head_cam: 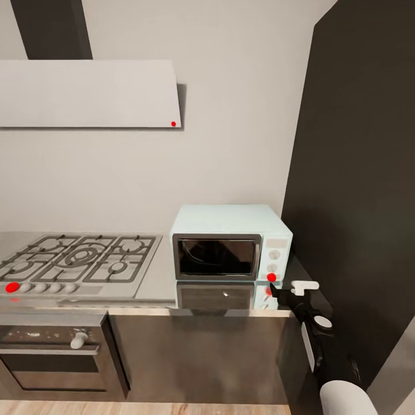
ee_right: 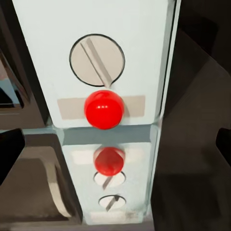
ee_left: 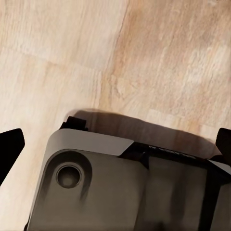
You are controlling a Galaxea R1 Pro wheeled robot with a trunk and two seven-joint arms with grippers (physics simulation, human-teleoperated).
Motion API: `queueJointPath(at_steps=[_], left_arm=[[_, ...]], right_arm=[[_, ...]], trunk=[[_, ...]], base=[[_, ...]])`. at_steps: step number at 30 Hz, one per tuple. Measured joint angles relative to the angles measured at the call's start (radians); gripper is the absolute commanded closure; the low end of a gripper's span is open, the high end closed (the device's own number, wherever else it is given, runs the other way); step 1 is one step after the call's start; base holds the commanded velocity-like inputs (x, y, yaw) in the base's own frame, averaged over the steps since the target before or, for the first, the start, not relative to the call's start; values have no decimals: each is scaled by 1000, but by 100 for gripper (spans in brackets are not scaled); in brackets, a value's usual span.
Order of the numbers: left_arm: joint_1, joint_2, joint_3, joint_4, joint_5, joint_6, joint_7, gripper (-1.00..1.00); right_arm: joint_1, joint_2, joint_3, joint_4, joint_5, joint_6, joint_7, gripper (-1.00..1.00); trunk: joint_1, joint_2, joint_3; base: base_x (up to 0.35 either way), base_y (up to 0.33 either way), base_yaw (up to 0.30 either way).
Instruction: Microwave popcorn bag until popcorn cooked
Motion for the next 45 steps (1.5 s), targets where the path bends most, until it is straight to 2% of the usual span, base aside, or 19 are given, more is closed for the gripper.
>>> queueJointPath(at_steps=[4,8,19,29,37,45], left_arm=[[0,0,0,0,6,0,0,-100],[0,0,0,0,-5,0,0,-100],[0,0,0,0,5,0,0,-100],[0,0,0,0,8,0,1,-100],[0,2,0,0,8,0,0,-100],[0,2,0,0,9,0,1,-100]], right_arm=[[0,-5,-1,0,0,1,29,-100],[0,-4,0,0,2,1,42,-100],[0,18,-3,0,-1,2,27,-100],[0,18,-3,-1,-2,15,26,-100],[0,18,-4,0,-1,6,25,-100],[0,16,-6,19,-2,2,29,-100]], trunk=[[0,0,0],[0,0,0],[0,0,0],[0,0,0],[0,0,0],[0,0,0]], base=[[5,-2,0],[79,-83,0],[5,-5,0],[6,0,0],[211,0,0],[18,0,0]])
